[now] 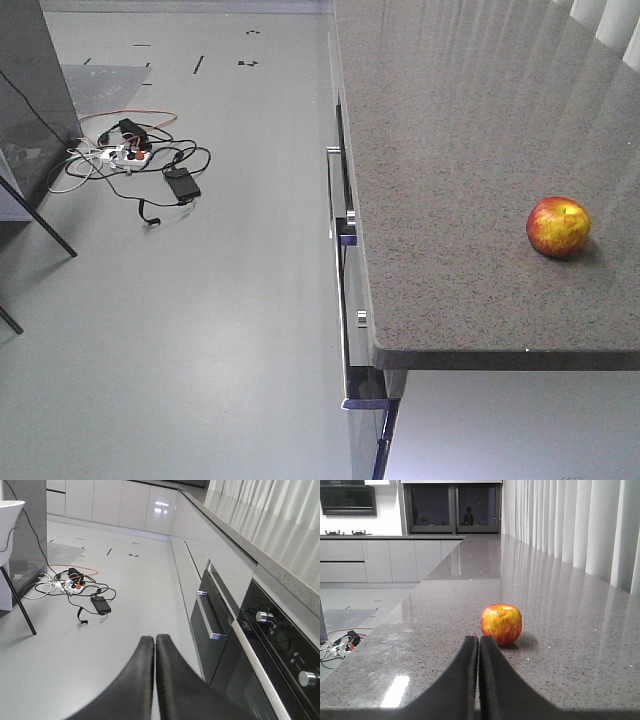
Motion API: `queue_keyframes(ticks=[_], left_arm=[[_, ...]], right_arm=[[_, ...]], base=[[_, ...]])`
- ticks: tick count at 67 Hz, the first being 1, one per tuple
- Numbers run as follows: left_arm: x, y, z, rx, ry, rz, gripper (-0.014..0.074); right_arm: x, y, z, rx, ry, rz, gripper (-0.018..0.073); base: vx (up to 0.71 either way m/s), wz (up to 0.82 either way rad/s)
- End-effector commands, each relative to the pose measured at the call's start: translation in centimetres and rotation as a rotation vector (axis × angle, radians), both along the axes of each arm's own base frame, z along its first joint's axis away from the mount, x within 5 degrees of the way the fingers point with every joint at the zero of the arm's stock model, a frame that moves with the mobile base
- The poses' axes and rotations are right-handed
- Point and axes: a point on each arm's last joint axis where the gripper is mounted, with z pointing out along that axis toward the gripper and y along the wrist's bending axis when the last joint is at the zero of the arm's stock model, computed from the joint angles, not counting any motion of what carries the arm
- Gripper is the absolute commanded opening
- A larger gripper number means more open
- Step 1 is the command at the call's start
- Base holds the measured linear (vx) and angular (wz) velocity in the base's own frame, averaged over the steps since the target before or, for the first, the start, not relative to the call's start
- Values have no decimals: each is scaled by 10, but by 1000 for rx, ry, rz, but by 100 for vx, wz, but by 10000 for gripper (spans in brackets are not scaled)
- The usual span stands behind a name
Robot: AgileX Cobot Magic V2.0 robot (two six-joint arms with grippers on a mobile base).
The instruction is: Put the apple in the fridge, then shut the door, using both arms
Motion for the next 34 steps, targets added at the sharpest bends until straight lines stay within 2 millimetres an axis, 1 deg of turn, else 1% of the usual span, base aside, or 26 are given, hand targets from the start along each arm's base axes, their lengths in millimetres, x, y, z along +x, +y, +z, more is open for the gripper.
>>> queue_keyframes(ticks=[1,34], left_arm=[[-1,-1,14,-7,-106,-12,-7],[-1,-1,14,-7,-106,-12,-7]], right_arm=[[-1,1,5,-14,-71,7,-3],[-1,1,5,-14,-71,7,-3]], base=[[0,0],[0,0]])
